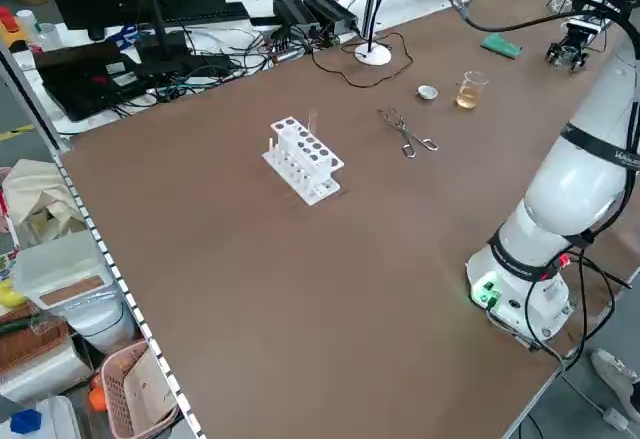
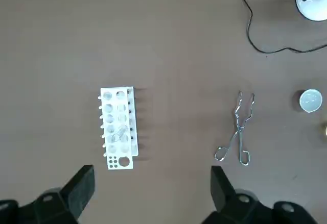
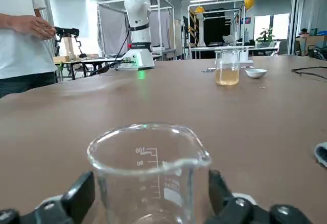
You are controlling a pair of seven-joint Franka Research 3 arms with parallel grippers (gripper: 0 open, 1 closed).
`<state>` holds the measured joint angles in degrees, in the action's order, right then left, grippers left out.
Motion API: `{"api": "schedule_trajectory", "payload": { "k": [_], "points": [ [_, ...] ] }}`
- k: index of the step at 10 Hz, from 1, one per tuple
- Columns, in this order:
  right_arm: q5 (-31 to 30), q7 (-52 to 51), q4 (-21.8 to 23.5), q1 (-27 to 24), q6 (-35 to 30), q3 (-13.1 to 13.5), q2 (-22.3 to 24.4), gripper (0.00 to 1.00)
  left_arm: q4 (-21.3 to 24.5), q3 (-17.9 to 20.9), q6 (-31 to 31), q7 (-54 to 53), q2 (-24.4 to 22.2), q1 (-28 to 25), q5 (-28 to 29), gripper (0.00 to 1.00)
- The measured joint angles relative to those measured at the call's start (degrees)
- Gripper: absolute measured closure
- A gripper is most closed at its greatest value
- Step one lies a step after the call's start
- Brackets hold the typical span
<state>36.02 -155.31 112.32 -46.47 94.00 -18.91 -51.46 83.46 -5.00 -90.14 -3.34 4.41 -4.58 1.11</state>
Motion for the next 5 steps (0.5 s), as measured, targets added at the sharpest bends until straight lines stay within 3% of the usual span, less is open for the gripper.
{"api": "schedule_trajectory", "payload": {
  "k": [5],
  "points": [
    [0.00,0.01,-0.01,-0.01,-2.50,0.36,0.01,0.00,-0.15,0.34,-0.60,0.06,0.00,-0.16,0.00,0.00]
  ]
}}
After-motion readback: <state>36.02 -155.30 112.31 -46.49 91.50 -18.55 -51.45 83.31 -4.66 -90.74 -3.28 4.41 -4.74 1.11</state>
